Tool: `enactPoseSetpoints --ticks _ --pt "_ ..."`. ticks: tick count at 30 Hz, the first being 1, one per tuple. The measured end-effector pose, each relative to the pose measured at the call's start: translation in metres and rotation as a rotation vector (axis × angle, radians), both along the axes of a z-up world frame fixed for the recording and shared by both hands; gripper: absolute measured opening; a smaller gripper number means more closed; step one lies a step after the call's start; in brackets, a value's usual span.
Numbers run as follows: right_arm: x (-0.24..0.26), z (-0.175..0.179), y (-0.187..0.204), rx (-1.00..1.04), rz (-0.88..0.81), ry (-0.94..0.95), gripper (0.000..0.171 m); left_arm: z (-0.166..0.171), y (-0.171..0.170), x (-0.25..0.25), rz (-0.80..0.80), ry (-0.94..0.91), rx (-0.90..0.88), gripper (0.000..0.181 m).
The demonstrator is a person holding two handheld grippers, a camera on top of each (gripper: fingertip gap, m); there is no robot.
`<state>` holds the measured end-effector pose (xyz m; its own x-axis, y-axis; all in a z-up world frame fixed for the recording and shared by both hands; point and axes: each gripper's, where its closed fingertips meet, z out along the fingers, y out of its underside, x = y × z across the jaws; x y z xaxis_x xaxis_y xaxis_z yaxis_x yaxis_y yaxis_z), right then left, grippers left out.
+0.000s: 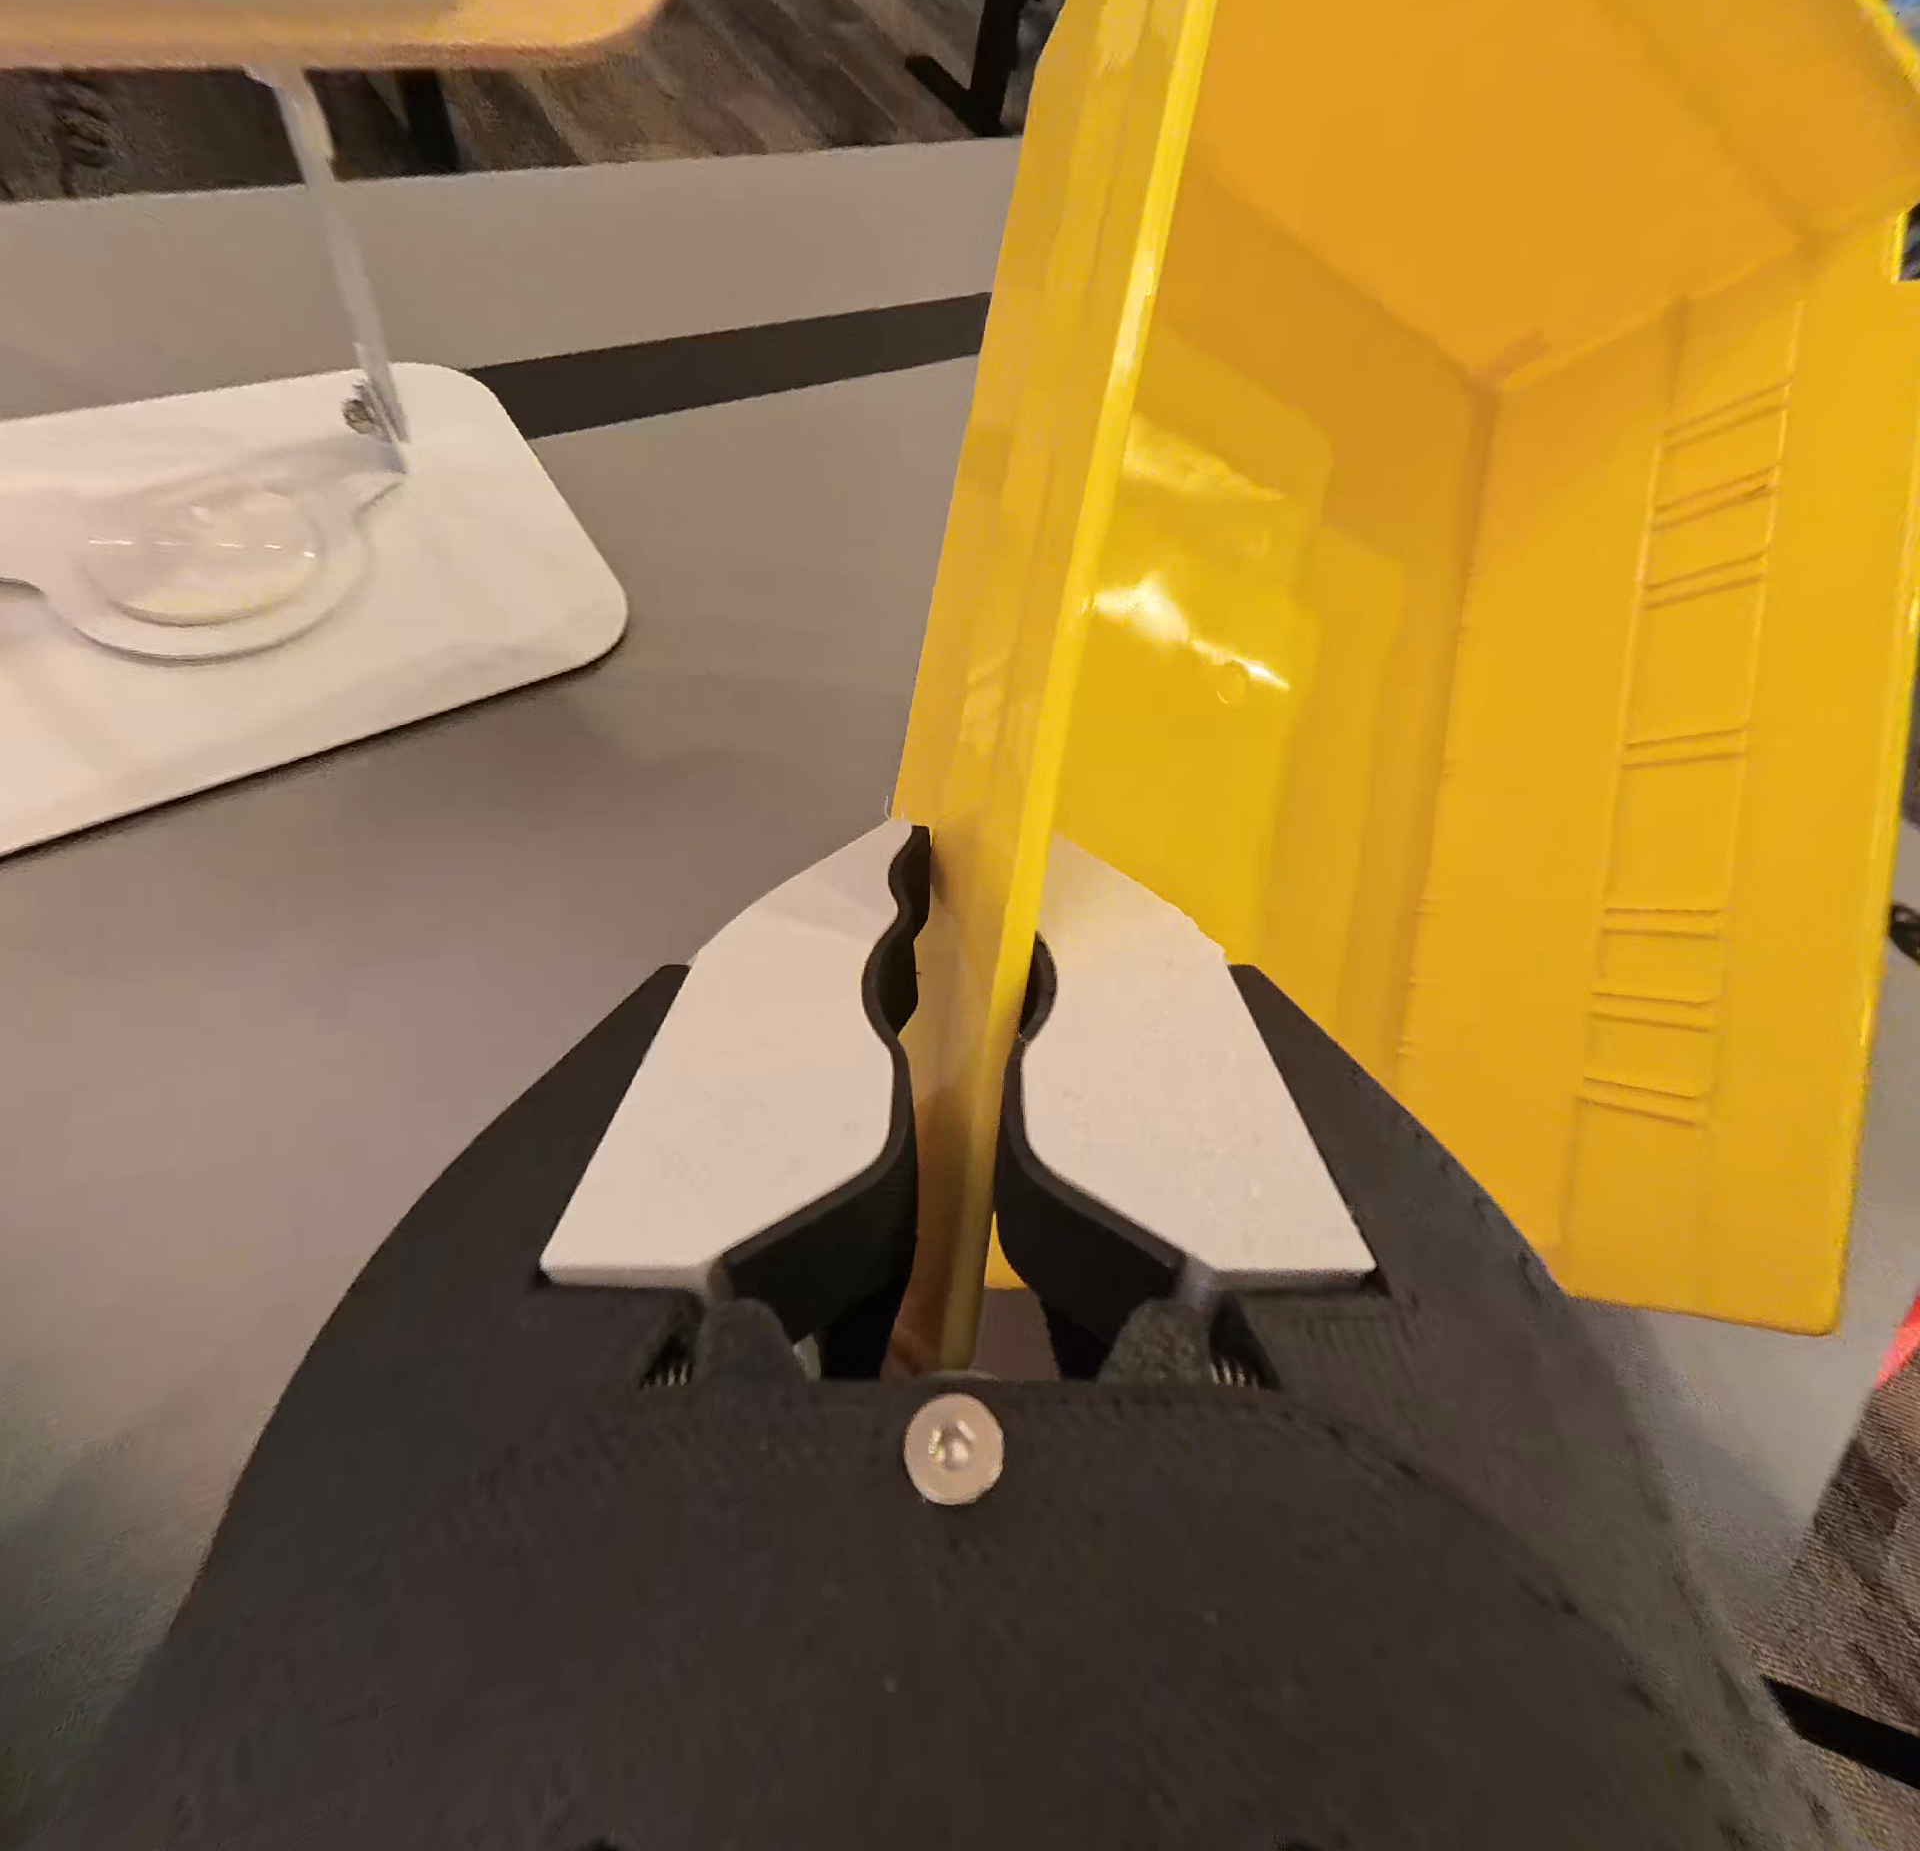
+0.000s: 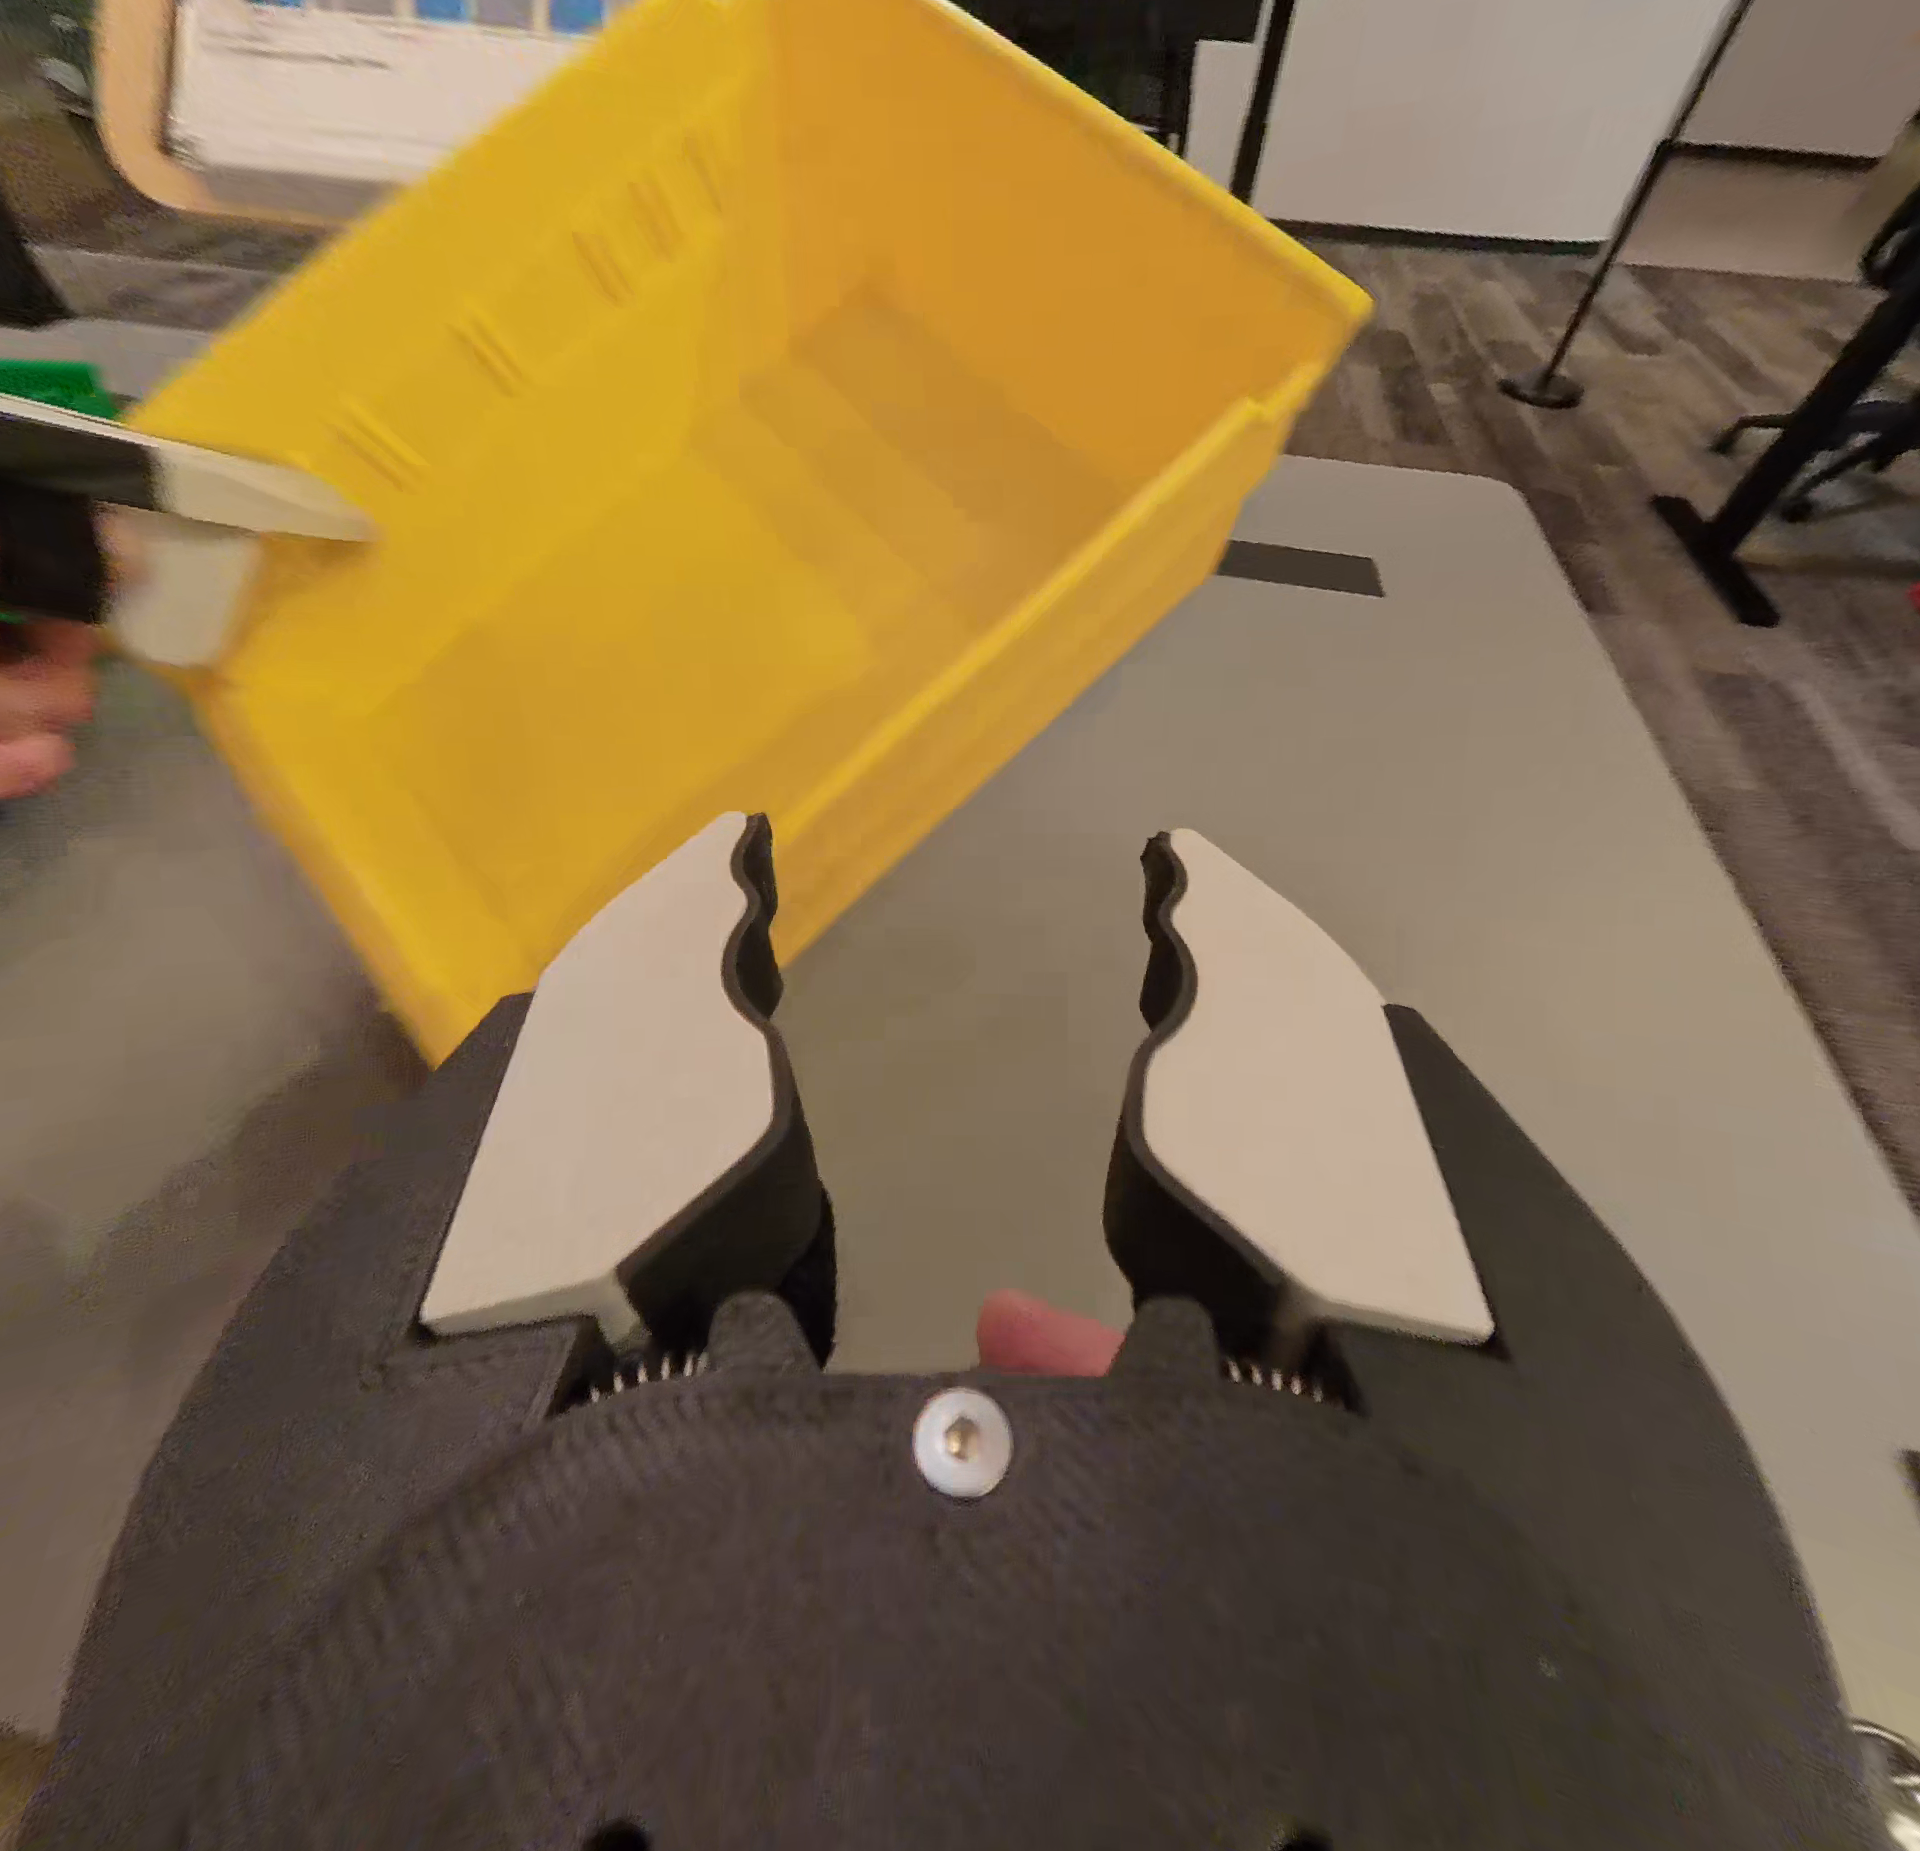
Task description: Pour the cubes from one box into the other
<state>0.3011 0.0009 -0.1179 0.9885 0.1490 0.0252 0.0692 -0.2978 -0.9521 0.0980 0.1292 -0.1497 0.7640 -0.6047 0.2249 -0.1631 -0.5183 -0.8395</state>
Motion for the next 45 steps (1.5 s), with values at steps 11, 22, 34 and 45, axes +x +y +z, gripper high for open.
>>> enactPoseSetpoints --ticks 11,22,34,45 --pt "-0.039 -0.042 0.007 -0.107 0.080 0.038 0.072 -0.028 0.003 0.052 0.029 0.017 -0.055 0.006" --pt "0.009 -0.061 0.025 -0.117 -0.037 -0.053 0.051 -0.027 -0.022 0.094 -0.041 -0.056 -0.036 0.036" --pt "0.100 -0.057 0.050 -0.103 -0.125 -0.053 0.037 -0.027 -0.050 0.158 -0.112 -0.160 -0.086 0.049" --pt "0.140 -0.057 0.075 -0.080 -0.122 -0.124 0.030 -0.028 -0.054 0.187 -0.153 -0.125 -0.031 0.050"
